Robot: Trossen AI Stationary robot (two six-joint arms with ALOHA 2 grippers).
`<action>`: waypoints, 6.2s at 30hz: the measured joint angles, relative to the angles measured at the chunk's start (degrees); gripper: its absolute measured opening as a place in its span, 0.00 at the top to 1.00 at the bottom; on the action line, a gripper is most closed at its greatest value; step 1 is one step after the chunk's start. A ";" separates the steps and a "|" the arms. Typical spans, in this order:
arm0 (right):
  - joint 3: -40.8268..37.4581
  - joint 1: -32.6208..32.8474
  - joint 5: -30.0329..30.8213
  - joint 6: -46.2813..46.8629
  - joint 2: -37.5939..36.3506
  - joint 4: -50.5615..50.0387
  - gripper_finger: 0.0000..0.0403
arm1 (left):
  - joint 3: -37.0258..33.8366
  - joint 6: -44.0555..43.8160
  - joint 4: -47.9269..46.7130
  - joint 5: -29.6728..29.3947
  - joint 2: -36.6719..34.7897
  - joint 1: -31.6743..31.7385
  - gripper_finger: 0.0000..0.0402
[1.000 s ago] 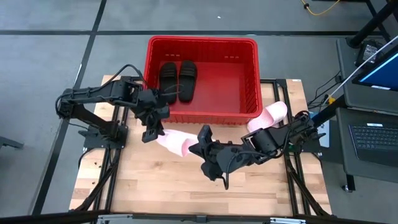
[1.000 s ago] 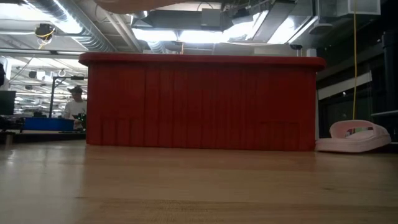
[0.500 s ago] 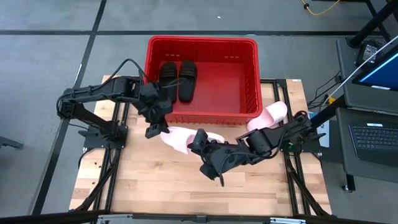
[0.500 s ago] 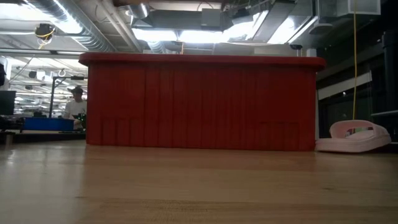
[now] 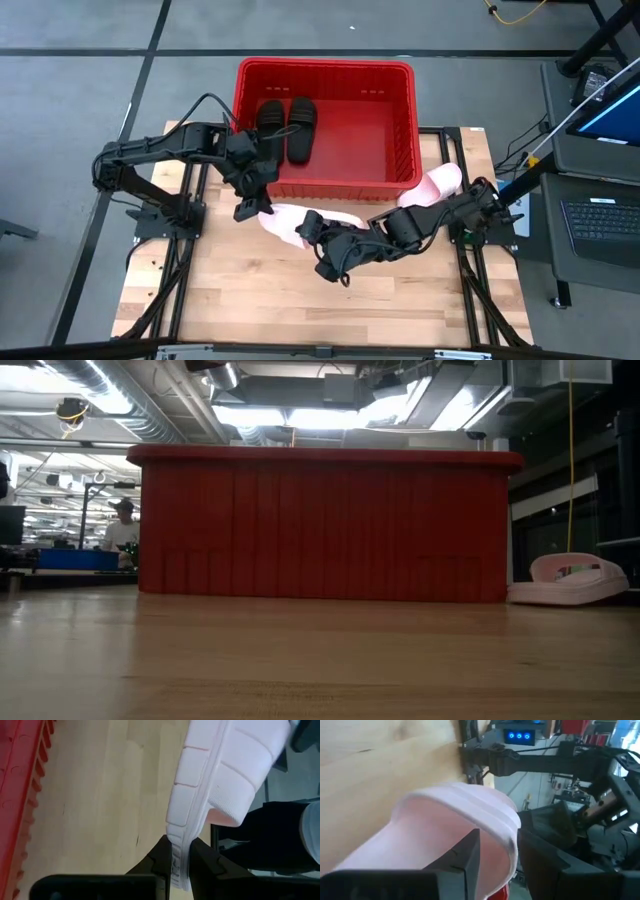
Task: Pick and place slides into bin
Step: Put the pink slide into the red bin
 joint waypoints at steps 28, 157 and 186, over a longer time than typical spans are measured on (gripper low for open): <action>0.07 -1.23 -0.22 1.74 0.07 0.77 0.94 | 0.00 0.16 0.85 -1.89 0.00 -0.04 0.92; -38.18 -54.60 -0.17 70.53 -2.47 33.60 0.98 | -30.84 26.88 45.34 -42.65 -32.35 6.38 1.00; -43.65 -57.12 -0.54 70.47 1.13 49.28 0.98 | -30.84 27.10 45.30 -42.65 -32.33 6.40 0.99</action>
